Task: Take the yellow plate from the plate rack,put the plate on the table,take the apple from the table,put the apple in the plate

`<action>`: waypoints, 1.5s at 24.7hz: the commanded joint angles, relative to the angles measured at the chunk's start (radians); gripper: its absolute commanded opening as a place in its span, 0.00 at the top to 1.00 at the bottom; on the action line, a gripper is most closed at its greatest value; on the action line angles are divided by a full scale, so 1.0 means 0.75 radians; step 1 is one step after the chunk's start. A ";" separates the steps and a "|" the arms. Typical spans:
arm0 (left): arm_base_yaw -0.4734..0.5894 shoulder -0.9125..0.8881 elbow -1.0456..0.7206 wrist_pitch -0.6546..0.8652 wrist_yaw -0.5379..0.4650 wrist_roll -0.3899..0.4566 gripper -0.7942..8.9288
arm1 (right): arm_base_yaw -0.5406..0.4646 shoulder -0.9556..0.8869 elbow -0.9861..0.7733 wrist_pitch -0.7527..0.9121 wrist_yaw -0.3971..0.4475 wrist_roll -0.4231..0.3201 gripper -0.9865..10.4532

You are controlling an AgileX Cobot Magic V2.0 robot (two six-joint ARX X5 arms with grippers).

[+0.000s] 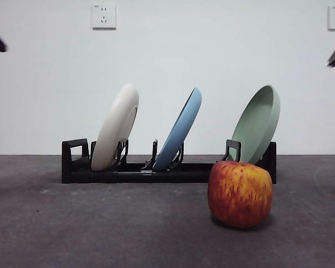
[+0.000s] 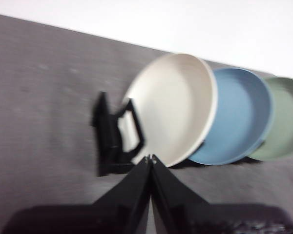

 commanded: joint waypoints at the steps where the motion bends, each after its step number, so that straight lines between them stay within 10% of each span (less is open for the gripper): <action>1: 0.000 0.141 0.123 -0.048 0.108 0.028 0.92 | 0.002 0.106 0.081 -0.051 -0.085 -0.070 0.91; 7: -0.059 0.389 0.397 -0.219 0.161 0.095 0.73 | 0.003 0.248 0.184 -0.109 -0.155 -0.083 0.63; 15: -0.274 0.826 0.922 -0.413 0.159 0.095 0.62 | 0.003 0.265 0.200 -0.109 -0.155 -0.084 0.63; 26: -0.428 1.220 1.189 -0.480 -0.071 0.094 0.63 | 0.003 0.265 0.200 -0.108 -0.154 -0.089 0.63; 30: -0.428 1.220 1.189 -0.443 -0.047 0.097 0.94 | 0.003 0.265 0.200 -0.108 -0.151 -0.089 0.63; 37: -0.427 1.184 1.190 -0.417 0.065 0.116 0.93 | 0.003 0.265 0.200 -0.108 -0.149 -0.089 0.64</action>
